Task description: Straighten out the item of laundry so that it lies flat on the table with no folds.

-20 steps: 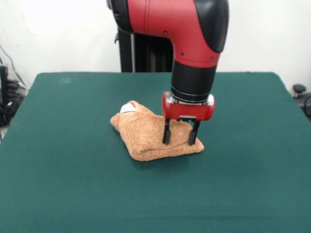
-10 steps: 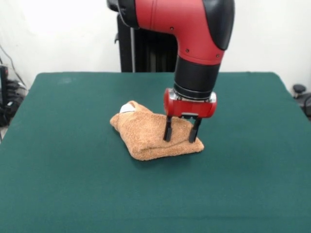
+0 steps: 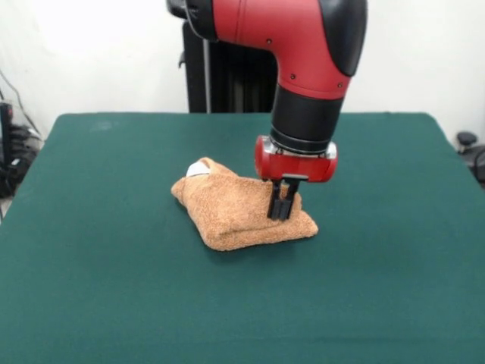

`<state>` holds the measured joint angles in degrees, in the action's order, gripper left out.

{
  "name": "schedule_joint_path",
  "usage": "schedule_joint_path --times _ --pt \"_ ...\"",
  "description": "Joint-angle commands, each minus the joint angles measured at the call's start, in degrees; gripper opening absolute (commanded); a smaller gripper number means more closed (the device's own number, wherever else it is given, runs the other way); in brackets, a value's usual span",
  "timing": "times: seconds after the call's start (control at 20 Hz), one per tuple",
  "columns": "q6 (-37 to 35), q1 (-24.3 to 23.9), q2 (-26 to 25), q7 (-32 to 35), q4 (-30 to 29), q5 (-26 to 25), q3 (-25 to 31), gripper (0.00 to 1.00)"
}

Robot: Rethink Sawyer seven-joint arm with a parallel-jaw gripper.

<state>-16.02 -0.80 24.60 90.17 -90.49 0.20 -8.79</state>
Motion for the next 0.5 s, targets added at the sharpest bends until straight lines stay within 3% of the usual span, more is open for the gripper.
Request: schedule_joint_path --times 0.05,0.3,0.5 --pt "0.9 0.4 -1.9 13.2 -4.7 2.3 2.8 0.00" --pt "0.4 -0.3 -1.0 12.7 -5.7 2.1 3.2 0.00" --pt "-3.2 -3.5 4.1 9.1 -8.9 0.5 3.2 0.00"
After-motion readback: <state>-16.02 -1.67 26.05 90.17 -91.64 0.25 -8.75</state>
